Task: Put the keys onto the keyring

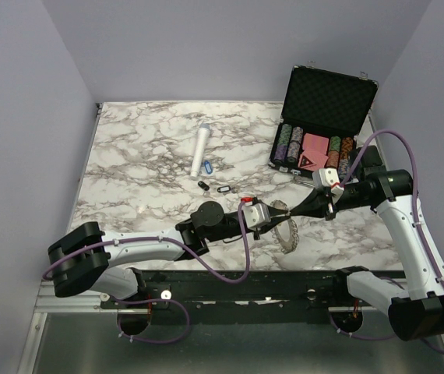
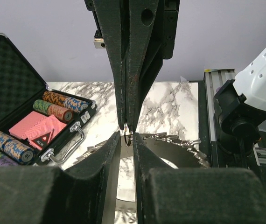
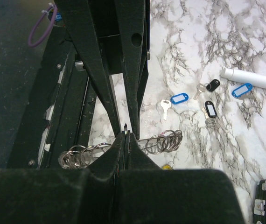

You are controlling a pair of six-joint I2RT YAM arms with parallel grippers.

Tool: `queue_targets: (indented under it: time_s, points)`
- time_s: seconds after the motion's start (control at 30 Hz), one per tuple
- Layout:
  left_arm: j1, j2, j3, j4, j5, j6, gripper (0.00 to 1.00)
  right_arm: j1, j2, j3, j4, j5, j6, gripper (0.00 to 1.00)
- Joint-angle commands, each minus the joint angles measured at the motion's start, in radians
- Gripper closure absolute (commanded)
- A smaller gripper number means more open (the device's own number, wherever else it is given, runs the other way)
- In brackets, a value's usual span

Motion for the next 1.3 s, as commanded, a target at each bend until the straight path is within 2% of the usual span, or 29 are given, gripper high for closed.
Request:
queue_targets:
  time_s: [0.0, 0.17, 0.27, 0.3, 0.43, 0.53, 0.7, 0.8, 0.97, 1.07, 1.27]
  points:
    - [-0.009, 0.010, 0.022, 0.054, 0.041, -0.015, 0.76, 0.009, -0.014, -0.013, -0.046, -0.056, 0.011, 1.00]
    - [-0.011, 0.017, 0.018, 0.065, 0.047, -0.024, 0.83, 0.007, -0.011, -0.016, -0.046, -0.056, 0.011, 1.00]
    - [-0.011, 0.017, 0.016, 0.072, 0.050, -0.029, 0.98, 0.009, -0.012, -0.019, -0.045, -0.054, 0.013, 1.00]
    - [-0.011, 0.017, 0.015, 0.072, 0.053, -0.027, 1.00, 0.009, -0.012, -0.019, -0.042, -0.054, 0.014, 1.00]
    - [-0.011, 0.003, -0.001, 0.077, 0.045, -0.041, 1.00, 0.009, -0.020, -0.027, -0.030, -0.048, 0.028, 1.00]
    - [-0.012, -0.020, -0.021, 0.062, 0.035, -0.056, 1.00, 0.010, -0.032, -0.037, -0.002, -0.037, 0.068, 0.91]
    - [-0.014, -0.075, 0.019, -0.159, 0.027, -0.061, 1.00, 0.009, -0.057, -0.042, 0.030, 0.003, 0.126, 0.76]
    - [-0.018, -0.121, 0.047, -0.330, 0.004, -0.061, 1.00, 0.009, -0.041, 0.004, -0.040, 0.061, 0.078, 0.63]
    - [-0.018, -0.175, 0.117, -0.616, -0.019, -0.061, 1.00, 0.010, -0.027, 0.049, -0.082, 0.110, 0.088, 0.50]
    - [-0.018, -0.174, 0.160, -0.723, -0.021, -0.091, 1.00, 0.030, -0.023, 0.035, -0.082, 0.086, 0.073, 0.44]
    - [-0.020, -0.131, 0.240, -0.854, -0.027, -0.130, 1.00, 0.111, 0.023, 0.006, -0.079, 0.072, 0.057, 0.44]
